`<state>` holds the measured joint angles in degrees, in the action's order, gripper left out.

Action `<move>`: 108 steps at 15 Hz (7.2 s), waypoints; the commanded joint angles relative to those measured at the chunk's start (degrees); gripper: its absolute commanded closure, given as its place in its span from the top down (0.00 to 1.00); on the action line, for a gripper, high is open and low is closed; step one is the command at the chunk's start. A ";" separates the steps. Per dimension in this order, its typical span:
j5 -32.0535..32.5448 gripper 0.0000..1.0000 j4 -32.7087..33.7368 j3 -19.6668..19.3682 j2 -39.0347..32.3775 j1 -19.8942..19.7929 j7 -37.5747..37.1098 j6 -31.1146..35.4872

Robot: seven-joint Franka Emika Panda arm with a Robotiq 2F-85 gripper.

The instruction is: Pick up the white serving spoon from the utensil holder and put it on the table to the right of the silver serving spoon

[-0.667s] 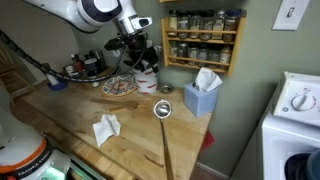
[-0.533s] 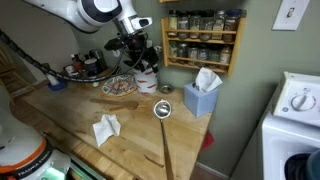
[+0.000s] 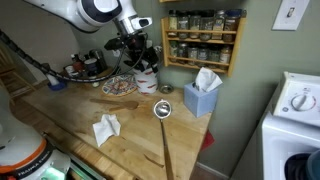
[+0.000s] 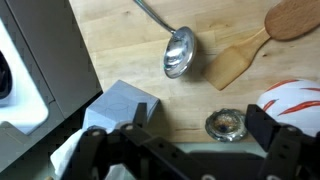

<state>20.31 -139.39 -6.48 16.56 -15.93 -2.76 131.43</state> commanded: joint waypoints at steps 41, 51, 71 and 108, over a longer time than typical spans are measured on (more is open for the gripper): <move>-90.30 1.00 7.38 -10.29 -9.04 8.22 42.86 12.26; -99.94 1.00 7.30 -10.23 -9.24 5.15 52.23 5.68; -105.58 1.00 8.02 -11.02 -11.19 0.47 55.97 -13.75; -103.45 0.03 7.66 -9.79 -5.64 -0.27 53.17 -14.62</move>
<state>-84.47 -130.05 -16.20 7.01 -15.85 51.81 118.89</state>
